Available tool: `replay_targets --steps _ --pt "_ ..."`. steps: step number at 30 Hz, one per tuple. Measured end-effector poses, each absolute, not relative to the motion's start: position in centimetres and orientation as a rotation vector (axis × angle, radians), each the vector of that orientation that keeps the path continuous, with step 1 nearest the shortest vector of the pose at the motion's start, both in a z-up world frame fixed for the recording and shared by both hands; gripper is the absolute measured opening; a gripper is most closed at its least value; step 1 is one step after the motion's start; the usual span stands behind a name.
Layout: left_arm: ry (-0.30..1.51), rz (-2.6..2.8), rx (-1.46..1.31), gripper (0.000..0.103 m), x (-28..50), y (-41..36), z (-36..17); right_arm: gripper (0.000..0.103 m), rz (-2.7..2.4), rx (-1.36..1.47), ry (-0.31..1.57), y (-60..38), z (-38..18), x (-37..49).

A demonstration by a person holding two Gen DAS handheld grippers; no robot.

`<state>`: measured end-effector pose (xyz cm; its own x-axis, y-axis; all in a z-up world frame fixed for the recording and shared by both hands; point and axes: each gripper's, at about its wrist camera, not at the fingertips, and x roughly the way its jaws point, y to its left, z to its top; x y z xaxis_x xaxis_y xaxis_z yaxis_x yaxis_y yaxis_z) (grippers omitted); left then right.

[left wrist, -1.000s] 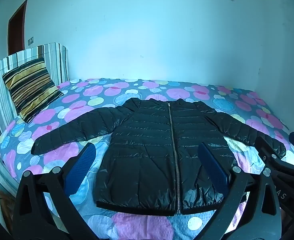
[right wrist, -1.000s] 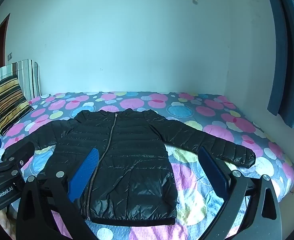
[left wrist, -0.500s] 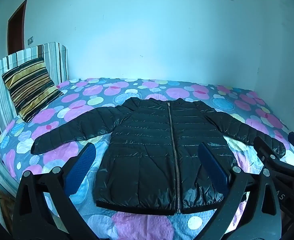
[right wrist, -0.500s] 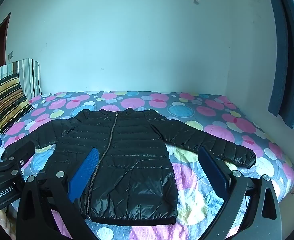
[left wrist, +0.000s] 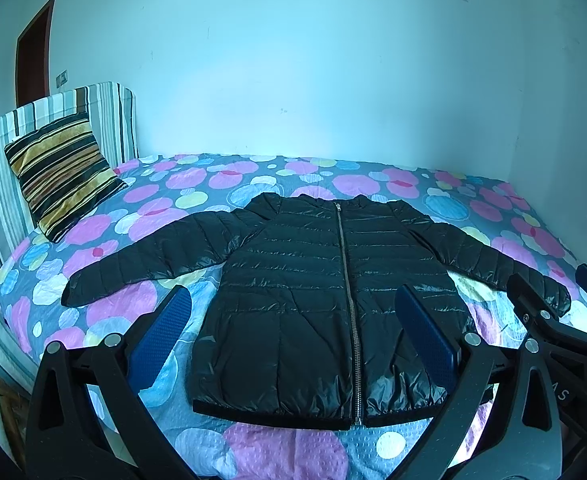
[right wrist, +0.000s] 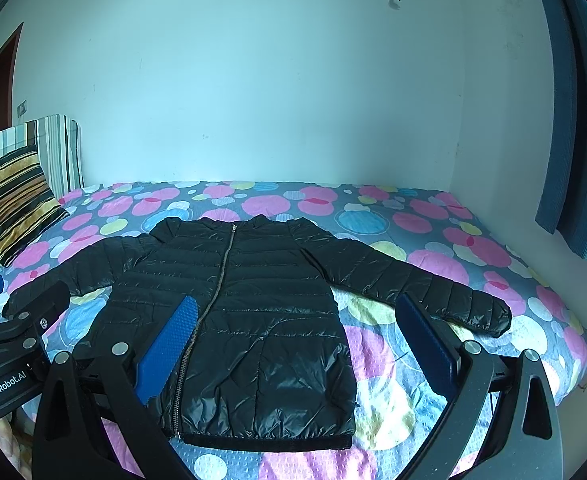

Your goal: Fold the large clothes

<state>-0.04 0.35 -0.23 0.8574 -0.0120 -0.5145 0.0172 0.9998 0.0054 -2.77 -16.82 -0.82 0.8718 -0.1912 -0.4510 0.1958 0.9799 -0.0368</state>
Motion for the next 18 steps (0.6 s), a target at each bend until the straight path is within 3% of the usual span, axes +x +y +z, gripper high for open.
replay_targets --steps 18 --pt "0.551 -0.016 0.009 0.101 0.15 0.69 -0.7 0.098 -0.2 0.01 0.474 -16.89 -0.65 -2.75"
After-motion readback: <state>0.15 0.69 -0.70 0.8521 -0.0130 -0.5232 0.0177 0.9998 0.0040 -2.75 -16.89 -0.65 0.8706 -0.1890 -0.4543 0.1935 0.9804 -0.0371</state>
